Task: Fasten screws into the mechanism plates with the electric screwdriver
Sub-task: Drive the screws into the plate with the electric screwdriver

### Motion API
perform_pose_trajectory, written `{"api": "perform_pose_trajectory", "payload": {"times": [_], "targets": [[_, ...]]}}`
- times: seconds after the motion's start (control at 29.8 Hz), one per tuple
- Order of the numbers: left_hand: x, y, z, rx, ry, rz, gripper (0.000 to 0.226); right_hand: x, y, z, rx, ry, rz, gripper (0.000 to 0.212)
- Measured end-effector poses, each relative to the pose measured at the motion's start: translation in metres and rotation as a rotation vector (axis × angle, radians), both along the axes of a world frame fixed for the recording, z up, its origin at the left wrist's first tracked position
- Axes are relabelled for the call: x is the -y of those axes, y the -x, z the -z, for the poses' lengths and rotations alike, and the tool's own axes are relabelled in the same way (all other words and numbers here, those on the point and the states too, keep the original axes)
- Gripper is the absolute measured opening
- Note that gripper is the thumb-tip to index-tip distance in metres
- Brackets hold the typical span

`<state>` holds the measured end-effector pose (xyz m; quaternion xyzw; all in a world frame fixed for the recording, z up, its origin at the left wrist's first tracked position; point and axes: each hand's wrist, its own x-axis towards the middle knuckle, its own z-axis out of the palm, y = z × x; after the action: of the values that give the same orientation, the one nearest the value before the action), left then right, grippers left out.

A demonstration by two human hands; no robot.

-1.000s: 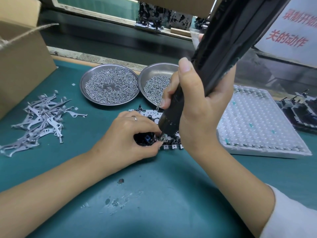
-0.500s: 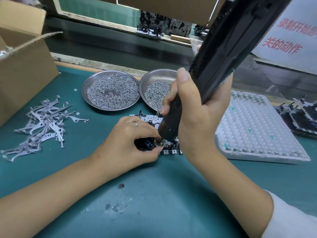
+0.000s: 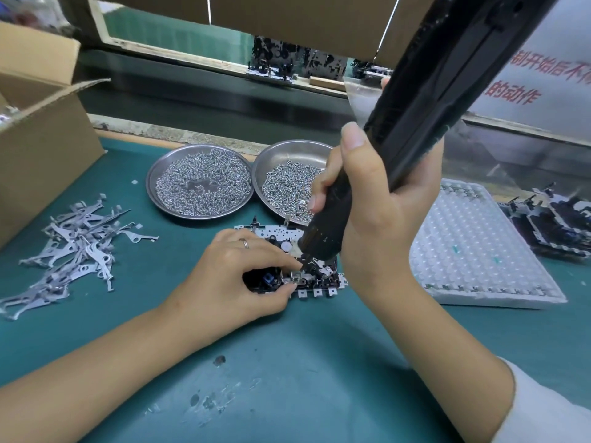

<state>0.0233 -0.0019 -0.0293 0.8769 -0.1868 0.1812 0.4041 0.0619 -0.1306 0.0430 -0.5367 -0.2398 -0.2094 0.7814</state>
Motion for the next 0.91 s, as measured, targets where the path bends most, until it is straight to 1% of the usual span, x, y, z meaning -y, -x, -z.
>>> {"api": "perform_pose_trajectory", "payload": {"times": [0.34,0.5,0.64,0.81,0.91], "targets": [[0.001,0.001,-0.002,-0.018,-0.003,0.002,0.022,0.002,-0.008,0.009,-0.039,0.036,0.028,0.022],[0.001,0.001,-0.003,-0.028,-0.007,-0.003,0.022,-0.001,-0.006,0.013,-0.055,0.095,0.028,0.022],[0.002,0.002,-0.004,-0.030,-0.006,-0.009,0.021,0.000,-0.006,0.013,-0.081,0.085,0.016,0.022],[0.001,0.001,-0.004,-0.026,-0.007,-0.012,0.022,0.001,-0.008,0.012,-0.043,0.077,0.028,0.023],[0.002,0.001,-0.003,-0.029,-0.007,-0.011,0.022,0.003,-0.011,0.012,-0.058,0.078,0.024,0.022]]}}
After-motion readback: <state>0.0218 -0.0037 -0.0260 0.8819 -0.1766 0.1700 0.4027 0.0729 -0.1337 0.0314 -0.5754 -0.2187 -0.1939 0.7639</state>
